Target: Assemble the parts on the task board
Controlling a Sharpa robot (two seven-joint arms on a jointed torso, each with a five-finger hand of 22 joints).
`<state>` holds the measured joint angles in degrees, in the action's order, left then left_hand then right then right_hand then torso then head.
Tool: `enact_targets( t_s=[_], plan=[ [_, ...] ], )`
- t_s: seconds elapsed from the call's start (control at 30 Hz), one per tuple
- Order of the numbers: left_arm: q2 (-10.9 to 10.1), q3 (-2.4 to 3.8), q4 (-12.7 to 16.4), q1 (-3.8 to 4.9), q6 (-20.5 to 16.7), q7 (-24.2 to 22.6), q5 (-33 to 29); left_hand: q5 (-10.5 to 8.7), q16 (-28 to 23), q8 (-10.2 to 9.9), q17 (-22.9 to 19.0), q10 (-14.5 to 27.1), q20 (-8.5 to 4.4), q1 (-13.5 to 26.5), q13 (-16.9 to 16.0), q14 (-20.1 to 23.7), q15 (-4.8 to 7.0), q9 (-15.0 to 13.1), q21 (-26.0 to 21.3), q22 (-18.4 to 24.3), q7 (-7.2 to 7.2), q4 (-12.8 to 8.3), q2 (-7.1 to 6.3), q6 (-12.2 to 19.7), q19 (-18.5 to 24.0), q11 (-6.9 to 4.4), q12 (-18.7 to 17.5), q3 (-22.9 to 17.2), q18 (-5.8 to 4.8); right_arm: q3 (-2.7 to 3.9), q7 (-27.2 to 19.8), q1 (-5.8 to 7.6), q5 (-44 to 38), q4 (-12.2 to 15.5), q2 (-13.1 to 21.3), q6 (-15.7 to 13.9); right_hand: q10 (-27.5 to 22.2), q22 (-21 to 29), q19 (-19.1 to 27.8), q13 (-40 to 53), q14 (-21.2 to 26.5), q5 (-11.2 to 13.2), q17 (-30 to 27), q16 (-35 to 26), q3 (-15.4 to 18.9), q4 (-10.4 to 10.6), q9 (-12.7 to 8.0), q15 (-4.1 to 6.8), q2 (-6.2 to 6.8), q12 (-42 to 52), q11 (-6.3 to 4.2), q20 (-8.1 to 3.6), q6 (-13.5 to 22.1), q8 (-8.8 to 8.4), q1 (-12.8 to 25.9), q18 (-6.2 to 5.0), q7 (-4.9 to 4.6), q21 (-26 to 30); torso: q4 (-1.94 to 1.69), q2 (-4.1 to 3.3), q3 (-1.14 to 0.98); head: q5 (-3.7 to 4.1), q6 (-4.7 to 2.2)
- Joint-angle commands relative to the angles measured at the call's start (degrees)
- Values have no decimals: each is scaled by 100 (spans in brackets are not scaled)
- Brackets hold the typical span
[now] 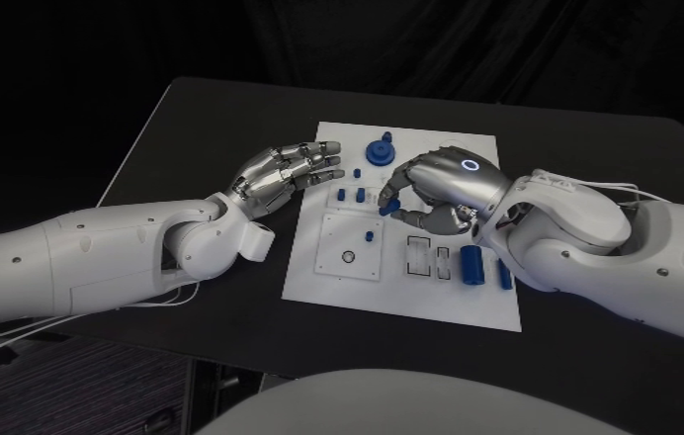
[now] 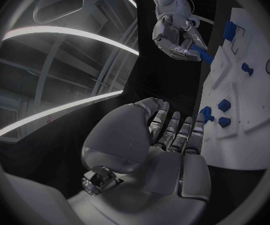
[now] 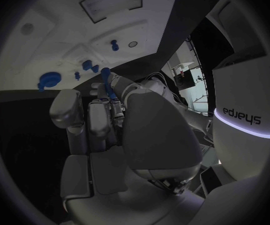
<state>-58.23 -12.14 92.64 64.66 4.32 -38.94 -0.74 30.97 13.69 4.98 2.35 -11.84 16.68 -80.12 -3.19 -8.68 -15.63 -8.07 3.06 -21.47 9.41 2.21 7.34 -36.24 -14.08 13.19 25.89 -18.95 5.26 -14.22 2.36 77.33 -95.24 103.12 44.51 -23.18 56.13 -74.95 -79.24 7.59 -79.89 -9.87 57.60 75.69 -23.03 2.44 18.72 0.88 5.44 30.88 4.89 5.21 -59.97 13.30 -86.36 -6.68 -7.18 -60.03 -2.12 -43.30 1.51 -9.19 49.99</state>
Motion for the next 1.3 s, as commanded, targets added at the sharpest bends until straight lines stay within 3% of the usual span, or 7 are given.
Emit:
enact_targets(
  t_s=[0.03, 0.2, 0.33, 0.43, 0.67, 0.93, 1.3],
  plan=[
    [-16, 4, 5, -11, 9, -181, -15, 18, -154, 44, -23, 0, -7, 84, -6, 163, 153, 2, -26, 124, 29, -41, -64, -39, 96, 74, 5, -72, -25, 5, 87, -55, -429, -91, -231, 565, 184, -689, 74, 7, 77, -38, -83, -61, -16, -6, 43, -4, 23, -40, -151, -8, -12, 43, 71, 56, 9, 119, -5, -4, 3, -90, 1],
    [-19, 4, 0, -13, -23, -211, -15, 15, -179, 48, -25, 1, -20, 109, -6, 198, 174, 6, -33, 163, 31, -55, -105, -32, 133, 73, 6, -76, 27, 6, -22, -143, -481, -260, -627, 584, 184, -689, 78, 8, 76, -67, -63, -58, -12, -17, 63, -5, 20, -61, -150, -7, 3, 36, 68, 55, 7, 123, 18, 1, -12, -143, 1],
    [-8, 3, -3, -14, -12, -205, -15, 21, -137, 51, -15, 2, -8, 118, -6, 170, 144, 8, -27, 147, 28, -56, -97, -30, 123, 64, 4, -93, 47, 7, -54, -190, -495, -383, -825, 653, 185, -694, 72, 9, 67, -73, -36, -47, -9, -21, 69, -5, 21, -68, -149, -7, 14, 30, 68, 59, 6, 103, -17, 2, -17, -128, 1],
    [12, 3, -19, -14, 1, -205, -15, 21, -133, 52, -14, 2, -6, 119, -6, 167, 142, 7, -26, 142, 28, -56, -95, -34, 120, 64, 3, -96, 49, 7, -64, -237, -500, -440, -912, 691, 189, -690, 78, 10, 72, -73, -52, -55, -6, -19, 73, -6, 20, -70, -148, -6, 18, 28, 72, 56, 4, 120, -10, -2, -18, -120, 1],
    [46, 3, -51, -16, 46, -209, -15, 24, -95, 51, -6, 5, 8, 127, -5, 137, 115, 11, -16, 120, 22, -58, -90, -25, 97, 60, -3, -112, 55, 7, -92, -345, -525, -526, -1029, 772, 195, -688, 82, 12, 76, -58, -60, -61, 3, -25, 83, -7, 23, -79, -148, -5, 29, 21, 74, 55, 4, 128, -60, -15, 4, -96, 1],
    [51, 3, -46, -18, 63, -201, -15, 26, -68, 51, -2, 4, 13, 133, -6, 114, 100, 13, -8, 107, 20, -58, -85, -20, 79, 57, 0, -124, 53, 7, -97, -481, -534, -598, -1066, 929, 208, -688, 85, 17, 80, -42, -62, -65, 10, -41, 99, -6, 29, -87, -150, -4, 36, 17, 64, 55, 5, 132, -32, -17, 27, -167, 1],
    [70, 3, -52, -19, 82, -188, -15, 28, -39, 53, 3, 4, 16, 141, -6, 88, 82, 15, -2, 107, 20, -56, -78, -16, 67, 52, -2, -138, 47, 7, -87, -575, -536, -608, -1051, 945, 238, -685, 93, 26, 87, -71, -73, -75, 18, -55, 126, -3, 27, -94, -155, -5, 23, 22, 57, 51, 7, 147, -44, -16, 1, -175, 1]
  ],
)
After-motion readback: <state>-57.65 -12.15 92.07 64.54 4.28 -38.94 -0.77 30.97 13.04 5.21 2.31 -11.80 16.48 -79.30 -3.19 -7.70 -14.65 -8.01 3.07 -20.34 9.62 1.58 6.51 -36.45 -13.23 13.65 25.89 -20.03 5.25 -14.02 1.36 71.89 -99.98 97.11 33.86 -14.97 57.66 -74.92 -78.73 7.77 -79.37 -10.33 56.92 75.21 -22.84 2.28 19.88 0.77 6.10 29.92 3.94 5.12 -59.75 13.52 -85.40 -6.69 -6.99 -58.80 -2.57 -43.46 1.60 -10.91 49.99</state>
